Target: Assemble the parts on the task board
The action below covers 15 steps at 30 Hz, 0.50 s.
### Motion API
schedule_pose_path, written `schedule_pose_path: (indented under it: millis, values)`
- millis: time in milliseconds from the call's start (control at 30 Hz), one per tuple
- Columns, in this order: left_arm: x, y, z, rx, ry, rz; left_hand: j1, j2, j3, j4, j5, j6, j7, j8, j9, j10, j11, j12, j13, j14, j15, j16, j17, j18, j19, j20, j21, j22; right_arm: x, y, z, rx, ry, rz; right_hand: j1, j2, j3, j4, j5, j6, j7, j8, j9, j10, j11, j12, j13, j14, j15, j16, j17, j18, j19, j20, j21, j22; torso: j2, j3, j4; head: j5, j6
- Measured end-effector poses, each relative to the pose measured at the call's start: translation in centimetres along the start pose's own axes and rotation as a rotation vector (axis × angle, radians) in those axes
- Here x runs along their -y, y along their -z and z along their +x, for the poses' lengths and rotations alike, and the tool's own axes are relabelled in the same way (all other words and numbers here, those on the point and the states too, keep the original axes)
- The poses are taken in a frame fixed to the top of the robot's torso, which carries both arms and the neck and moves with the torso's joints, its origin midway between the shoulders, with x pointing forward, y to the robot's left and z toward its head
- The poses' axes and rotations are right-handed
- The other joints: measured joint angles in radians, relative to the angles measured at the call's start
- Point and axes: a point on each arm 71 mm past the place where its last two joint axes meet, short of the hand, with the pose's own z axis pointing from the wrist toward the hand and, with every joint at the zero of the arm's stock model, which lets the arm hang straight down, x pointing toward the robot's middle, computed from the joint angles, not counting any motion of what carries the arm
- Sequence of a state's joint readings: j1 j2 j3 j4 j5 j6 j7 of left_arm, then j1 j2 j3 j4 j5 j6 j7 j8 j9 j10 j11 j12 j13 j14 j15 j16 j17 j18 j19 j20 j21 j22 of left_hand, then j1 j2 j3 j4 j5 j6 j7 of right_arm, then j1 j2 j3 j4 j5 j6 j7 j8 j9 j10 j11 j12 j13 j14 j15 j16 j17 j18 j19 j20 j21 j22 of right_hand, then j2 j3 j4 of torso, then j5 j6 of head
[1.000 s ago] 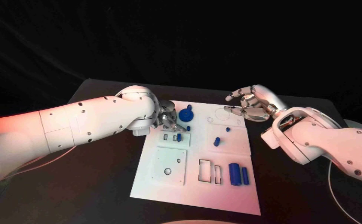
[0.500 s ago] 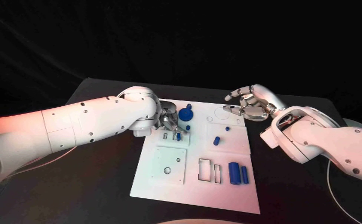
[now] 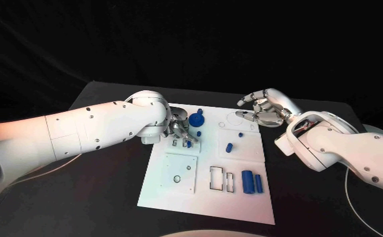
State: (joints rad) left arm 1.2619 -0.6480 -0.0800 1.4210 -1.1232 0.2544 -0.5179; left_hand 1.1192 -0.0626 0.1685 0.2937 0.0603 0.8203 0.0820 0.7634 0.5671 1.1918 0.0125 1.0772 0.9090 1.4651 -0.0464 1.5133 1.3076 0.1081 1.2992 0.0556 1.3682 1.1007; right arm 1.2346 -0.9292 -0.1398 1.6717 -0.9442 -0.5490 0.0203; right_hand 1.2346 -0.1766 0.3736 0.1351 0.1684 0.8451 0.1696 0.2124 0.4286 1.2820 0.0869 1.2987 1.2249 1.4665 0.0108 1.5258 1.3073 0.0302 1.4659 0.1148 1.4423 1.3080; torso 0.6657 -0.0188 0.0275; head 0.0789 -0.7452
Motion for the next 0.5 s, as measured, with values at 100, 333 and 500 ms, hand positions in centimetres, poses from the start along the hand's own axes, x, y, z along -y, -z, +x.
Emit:
schedule_pose_path:
  millis: [100,333,500]
  values:
    - [0.02,0.00,0.05,-0.005,-0.001,0.001,0.014,0.007,0.001,0.000,0.000,0.000,0.000,-0.005,0.001,0.000,0.000,0.000,0.002,0.000,0.000,0.000,0.000,0.000,0.000,0.000,0.000,0.003,0.01,-0.01,0.03,-0.001,0.000,0.001,0.000,0.000,0.000,0.000,0.000,0.000,0.000,0.000,0.000,0.000,0.000,0.000,0.000,0.000,0.000,0.000,0.000,0.000,0.000,0.000,0.000,0.000,0.000,-0.0004,-0.0001,0.001,-0.001]
    - [0.07,0.00,0.12,-0.014,-0.002,0.002,0.084,0.021,0.059,-0.001,0.000,0.000,0.000,-0.015,0.003,-0.004,-0.004,0.000,0.004,0.000,0.000,0.004,0.000,0.000,-0.002,0.002,0.008,0.010,0.04,-0.01,0.08,-0.003,0.001,0.002,0.004,0.004,0.000,0.000,0.008,0.000,0.000,0.004,0.001,0.000,0.000,0.000,0.000,0.000,0.000,0.000,0.000,0.000,0.000,0.000,0.000,0.000,0.000,-0.0009,-0.0001,0.001,-0.003]
    - [0.09,0.00,0.15,-0.019,0.001,0.004,0.140,0.011,0.144,0.000,0.000,0.000,0.000,-0.021,0.008,-0.004,-0.004,0.000,0.004,0.000,0.000,0.004,0.000,0.000,-0.003,0.003,0.012,0.016,0.06,-0.02,0.10,-0.004,0.001,0.002,0.004,0.004,-0.002,0.002,0.016,0.000,0.000,0.004,0.001,0.000,0.000,0.000,0.000,0.000,0.000,0.000,0.000,0.000,0.000,0.000,0.000,0.000,0.000,-0.0009,-0.0006,0.001,-0.004]
